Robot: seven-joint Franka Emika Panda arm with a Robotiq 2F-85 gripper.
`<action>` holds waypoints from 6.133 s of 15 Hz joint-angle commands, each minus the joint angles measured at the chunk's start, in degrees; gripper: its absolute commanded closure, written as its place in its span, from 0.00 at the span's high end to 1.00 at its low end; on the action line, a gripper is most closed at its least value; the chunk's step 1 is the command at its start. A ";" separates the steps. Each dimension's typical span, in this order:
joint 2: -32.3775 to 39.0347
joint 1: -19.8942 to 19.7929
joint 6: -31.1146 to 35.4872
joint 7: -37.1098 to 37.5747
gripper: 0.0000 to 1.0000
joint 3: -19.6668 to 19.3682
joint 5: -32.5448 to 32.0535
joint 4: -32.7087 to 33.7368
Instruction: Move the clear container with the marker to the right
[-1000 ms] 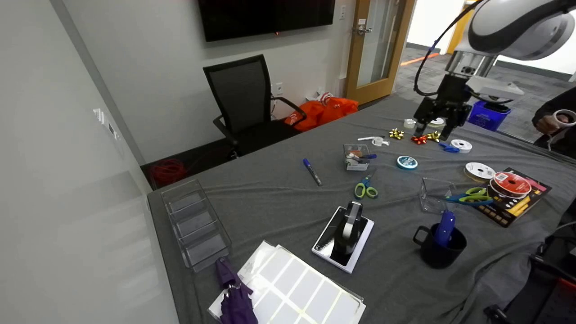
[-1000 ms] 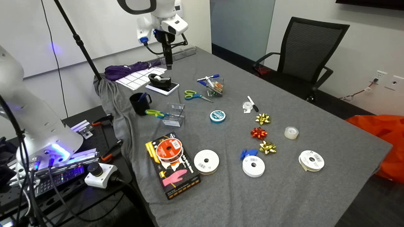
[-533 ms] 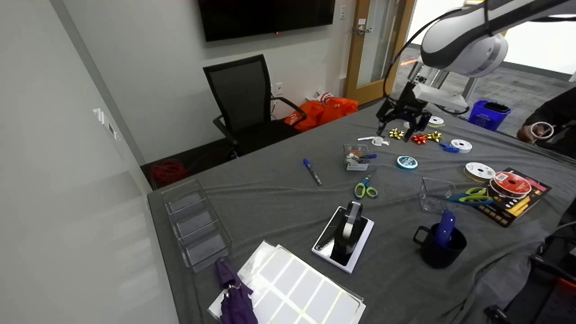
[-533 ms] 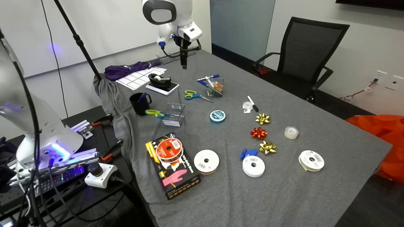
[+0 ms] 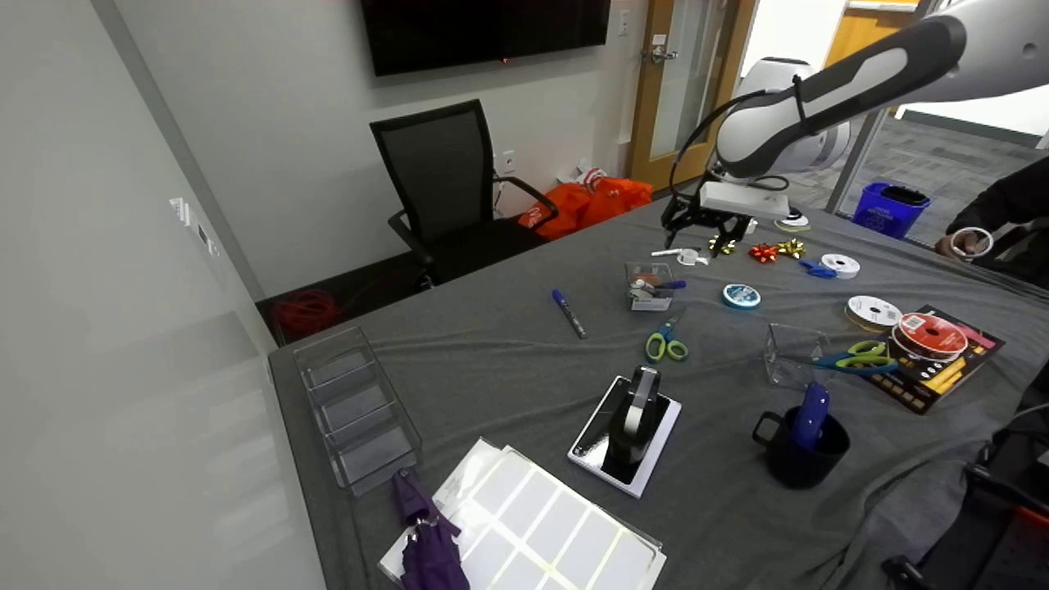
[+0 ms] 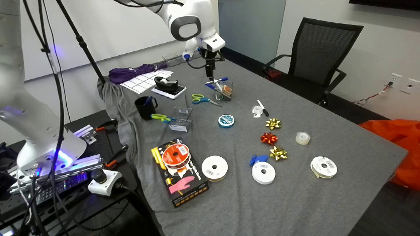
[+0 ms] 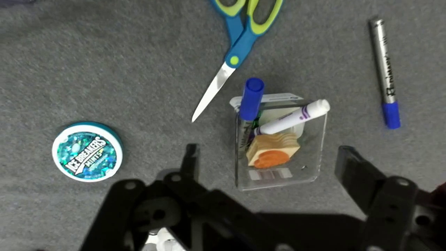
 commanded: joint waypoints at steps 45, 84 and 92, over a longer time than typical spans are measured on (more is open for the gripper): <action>19.69 4.23 8.06 15.72 0.00 -5.43 -9.30 14.30; -6.90 -30.58 7.29 -70.49 0.01 8.58 7.20 -18.55; -4.79 -31.62 10.93 -77.68 0.01 6.37 7.09 -19.28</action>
